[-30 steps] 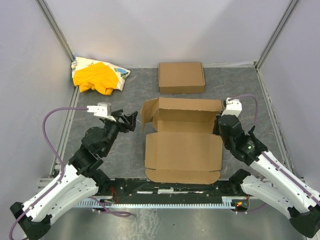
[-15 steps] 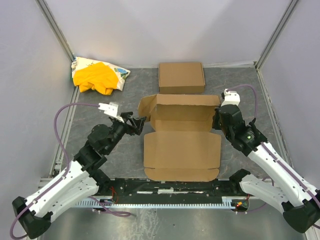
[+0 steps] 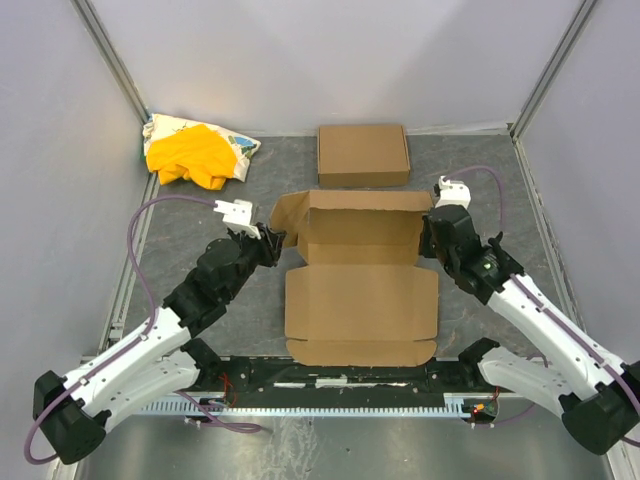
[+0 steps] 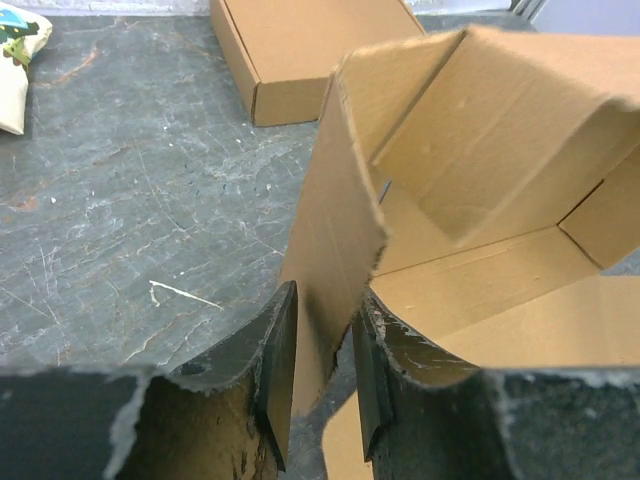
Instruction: Fold the paper box
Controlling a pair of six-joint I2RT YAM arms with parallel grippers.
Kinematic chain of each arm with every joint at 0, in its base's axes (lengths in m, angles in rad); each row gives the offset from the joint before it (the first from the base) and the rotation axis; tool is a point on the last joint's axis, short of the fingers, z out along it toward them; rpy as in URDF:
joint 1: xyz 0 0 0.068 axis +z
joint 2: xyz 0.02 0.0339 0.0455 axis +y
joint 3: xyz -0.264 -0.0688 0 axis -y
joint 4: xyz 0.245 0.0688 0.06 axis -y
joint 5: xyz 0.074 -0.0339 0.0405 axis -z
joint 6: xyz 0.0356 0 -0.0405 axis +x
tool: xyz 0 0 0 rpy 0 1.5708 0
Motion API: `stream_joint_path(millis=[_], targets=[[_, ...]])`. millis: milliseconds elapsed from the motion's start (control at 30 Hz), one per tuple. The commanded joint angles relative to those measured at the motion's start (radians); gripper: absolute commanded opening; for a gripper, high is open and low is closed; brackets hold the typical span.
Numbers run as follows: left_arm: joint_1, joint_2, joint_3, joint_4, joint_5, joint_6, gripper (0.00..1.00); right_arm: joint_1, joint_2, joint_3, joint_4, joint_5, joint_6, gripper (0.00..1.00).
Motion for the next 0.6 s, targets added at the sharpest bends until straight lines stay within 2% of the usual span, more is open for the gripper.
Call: stream_joint_path(millis=[0, 233, 333, 467, 567], targets=[[0.003, -0.037, 0.008, 0.061, -0.034, -0.047, 0.35, -0.006, 0.049, 0.015, 0.096, 0.048, 0.015, 0.02], [0.001, 0.019, -0.056, 0.167, 0.050, -0.113, 0.39, -0.007, 0.130, -0.076, 0.258, 0.061, 0.059, 0.02], [0.002, 0.058, -0.049, 0.145, 0.021, -0.094, 0.43, -0.006, 0.143, -0.074, 0.264, 0.054, 0.061, 0.01], [0.002, 0.068, -0.046, 0.107, -0.082, -0.068, 0.64, -0.008, 0.128, -0.076, 0.262, 0.040, 0.062, 0.02], [0.002, 0.074, -0.044, 0.074, -0.225, -0.073, 0.70, -0.007, 0.109, -0.077, 0.251, 0.033, 0.065, 0.02]])
